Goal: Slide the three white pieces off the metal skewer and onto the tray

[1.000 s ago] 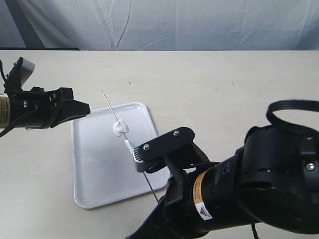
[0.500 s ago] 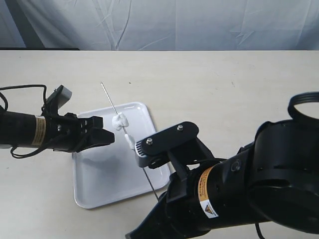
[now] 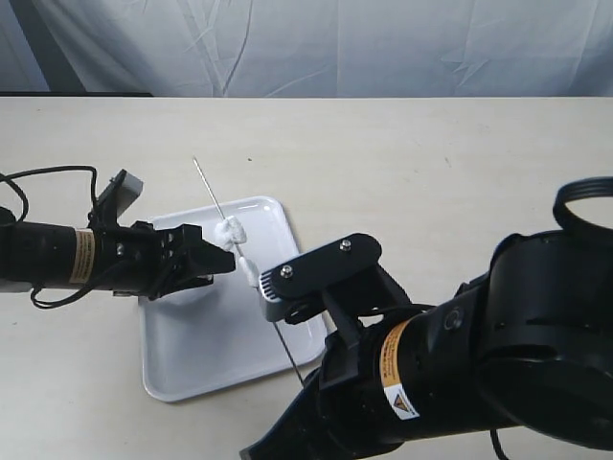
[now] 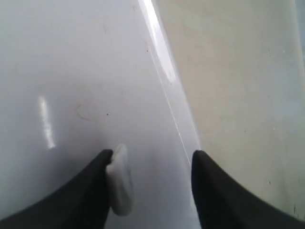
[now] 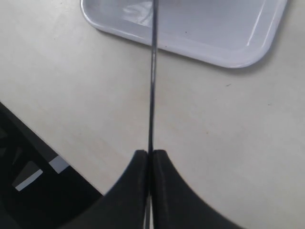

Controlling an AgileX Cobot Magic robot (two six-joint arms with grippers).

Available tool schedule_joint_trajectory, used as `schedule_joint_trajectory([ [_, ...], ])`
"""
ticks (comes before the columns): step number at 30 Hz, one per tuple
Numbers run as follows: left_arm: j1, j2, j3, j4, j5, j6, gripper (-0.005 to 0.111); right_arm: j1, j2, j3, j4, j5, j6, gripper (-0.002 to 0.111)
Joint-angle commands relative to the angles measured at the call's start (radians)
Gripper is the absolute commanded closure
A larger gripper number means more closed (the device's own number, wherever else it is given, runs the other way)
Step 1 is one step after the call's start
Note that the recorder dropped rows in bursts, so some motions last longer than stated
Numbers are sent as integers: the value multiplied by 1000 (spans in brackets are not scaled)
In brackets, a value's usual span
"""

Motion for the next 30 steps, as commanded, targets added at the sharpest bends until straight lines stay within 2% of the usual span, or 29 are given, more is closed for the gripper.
schedule_joint_trajectory([
  [1,-4,4,1,-4,21,3,48,3,-8,0,-10,-11,-1,109],
  [5,-4,4,1,49,82,1,47,3,-8,0,-10,-11,-1,109],
  [8,-4,0,1,55,54,3,47,3,-8,0,-10,-13,-1,109],
  [15,-3,-14,1,78,99,89,47,3,-8,0,-12,-25,-1,109],
  [20,19,-43,1,-5,46,91,47,3,-8,0,-16,-25,-1,109],
  [26,118,-131,1,-74,-121,52,47,3,-8,0,-16,-32,-1,109],
  [30,162,-160,1,-54,-313,-7,47,3,-8,0,-16,-60,-1,109],
])
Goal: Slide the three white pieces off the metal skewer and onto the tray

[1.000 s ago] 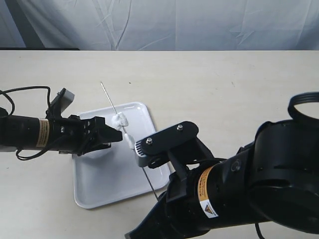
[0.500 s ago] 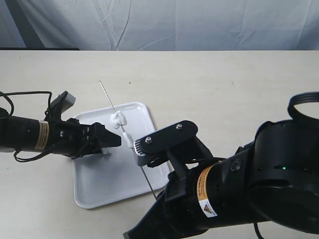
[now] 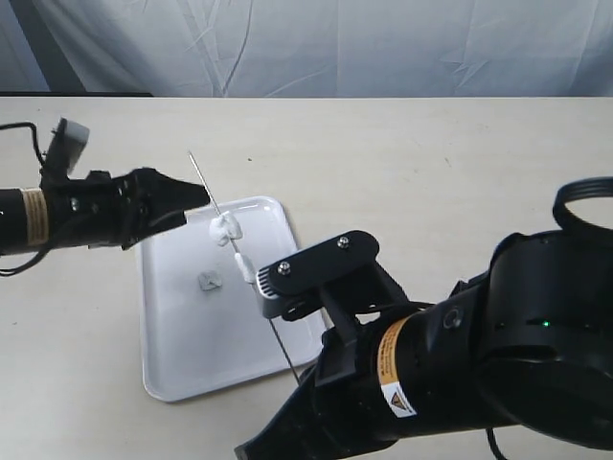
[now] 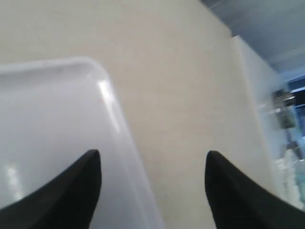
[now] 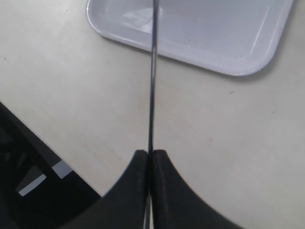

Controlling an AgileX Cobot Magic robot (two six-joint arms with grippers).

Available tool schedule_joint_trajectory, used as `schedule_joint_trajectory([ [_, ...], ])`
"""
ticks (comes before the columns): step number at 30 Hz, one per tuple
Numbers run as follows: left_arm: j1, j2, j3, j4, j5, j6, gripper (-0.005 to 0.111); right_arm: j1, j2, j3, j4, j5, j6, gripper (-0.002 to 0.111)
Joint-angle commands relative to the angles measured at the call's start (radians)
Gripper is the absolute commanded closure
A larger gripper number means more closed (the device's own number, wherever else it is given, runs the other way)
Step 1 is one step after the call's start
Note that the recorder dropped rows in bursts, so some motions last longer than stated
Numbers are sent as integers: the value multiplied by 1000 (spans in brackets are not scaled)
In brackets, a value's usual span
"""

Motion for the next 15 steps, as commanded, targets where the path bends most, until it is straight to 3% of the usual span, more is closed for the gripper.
schedule_joint_trajectory([
  [1,47,-35,1,12,-252,-56,47,3,-8,0,-13,-47,-3,109],
  [10,69,-55,1,139,-268,-101,47,1,-25,-59,6,-86,-3,109],
  [15,122,-91,1,131,-268,-147,47,1,-35,-99,-40,-65,40,109],
])
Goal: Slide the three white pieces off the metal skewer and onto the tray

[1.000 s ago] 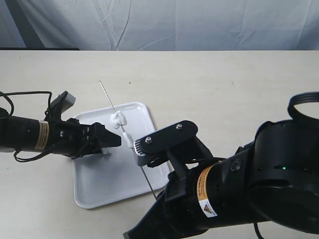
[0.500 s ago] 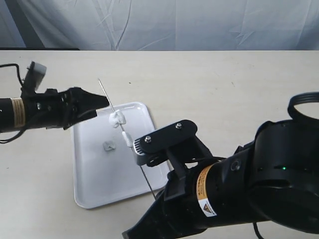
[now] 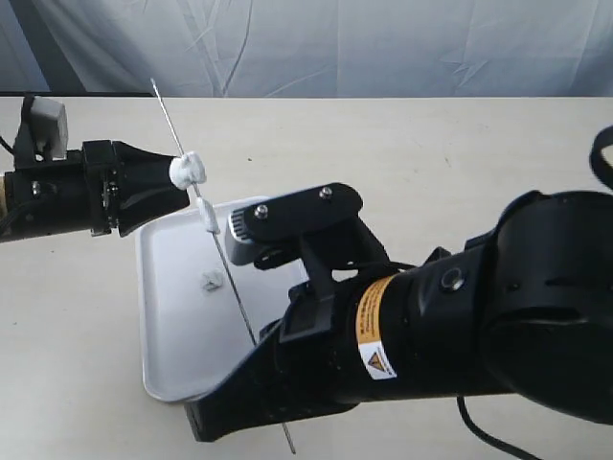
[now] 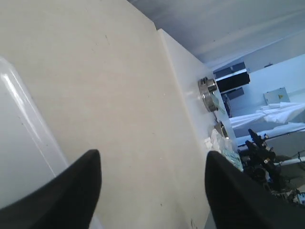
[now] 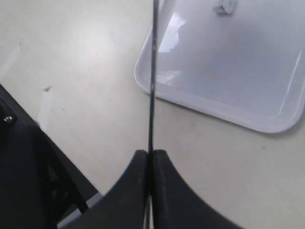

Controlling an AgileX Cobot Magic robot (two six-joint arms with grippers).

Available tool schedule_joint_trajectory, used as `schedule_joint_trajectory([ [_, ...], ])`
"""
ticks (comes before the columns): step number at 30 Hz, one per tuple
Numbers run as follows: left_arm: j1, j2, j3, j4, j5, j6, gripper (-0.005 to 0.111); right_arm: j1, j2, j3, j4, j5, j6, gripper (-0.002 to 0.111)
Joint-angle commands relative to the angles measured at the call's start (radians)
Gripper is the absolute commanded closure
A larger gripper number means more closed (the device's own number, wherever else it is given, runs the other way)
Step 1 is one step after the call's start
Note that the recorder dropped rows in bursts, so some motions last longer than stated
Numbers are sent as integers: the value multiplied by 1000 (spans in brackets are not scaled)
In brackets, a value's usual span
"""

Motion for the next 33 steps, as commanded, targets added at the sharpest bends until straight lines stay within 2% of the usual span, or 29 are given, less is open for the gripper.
schedule_joint_trajectory([
  [1,49,-50,1,4,-8,-46,47,-5,-11,-29,-66,13,50,109],
  [5,77,-103,1,69,-8,-88,47,-55,-11,-29,-87,21,61,109],
  [16,61,-265,1,87,-8,-150,47,-86,58,-29,-91,4,61,109],
  [22,-7,-270,1,74,-8,-144,47,-86,103,-29,-45,-64,61,109],
  [29,-74,-270,1,14,-8,-117,47,-86,103,-29,11,-65,28,109],
  [33,-117,-264,1,-19,71,-94,47,-85,103,-29,16,-65,26,109],
])
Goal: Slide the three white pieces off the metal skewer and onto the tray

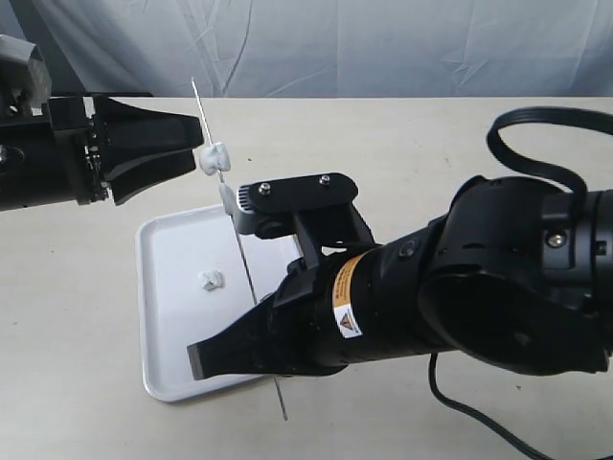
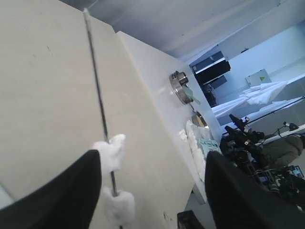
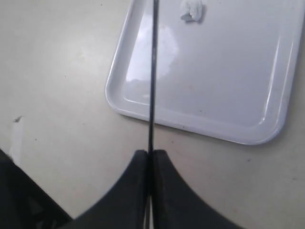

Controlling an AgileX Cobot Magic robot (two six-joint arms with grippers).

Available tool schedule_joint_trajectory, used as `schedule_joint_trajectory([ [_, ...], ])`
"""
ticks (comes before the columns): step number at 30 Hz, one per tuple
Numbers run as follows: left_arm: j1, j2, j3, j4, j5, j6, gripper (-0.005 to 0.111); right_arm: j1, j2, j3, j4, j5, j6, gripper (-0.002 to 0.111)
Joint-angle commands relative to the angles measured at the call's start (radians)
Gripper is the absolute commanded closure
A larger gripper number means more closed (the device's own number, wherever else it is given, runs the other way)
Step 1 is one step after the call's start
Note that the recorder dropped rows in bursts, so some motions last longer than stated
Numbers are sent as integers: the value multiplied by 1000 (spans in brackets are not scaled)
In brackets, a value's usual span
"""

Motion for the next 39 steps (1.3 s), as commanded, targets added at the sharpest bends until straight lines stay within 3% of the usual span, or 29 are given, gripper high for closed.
schedule_joint_trajectory([
  [1,-43,-4,-1,-40,83,31,47,-4,-3,-5,6,-16,-15,109],
  [24,-49,-2,-1,-55,123,21,47,-4,-3,-5,6,-54,-21,109],
  [30,-148,-2,-1,-144,216,58,49,-4,-3,-5,6,-56,-21,109],
  [39,-156,-2,-1,-141,247,70,56,-4,-3,-5,6,-44,-32,109],
])
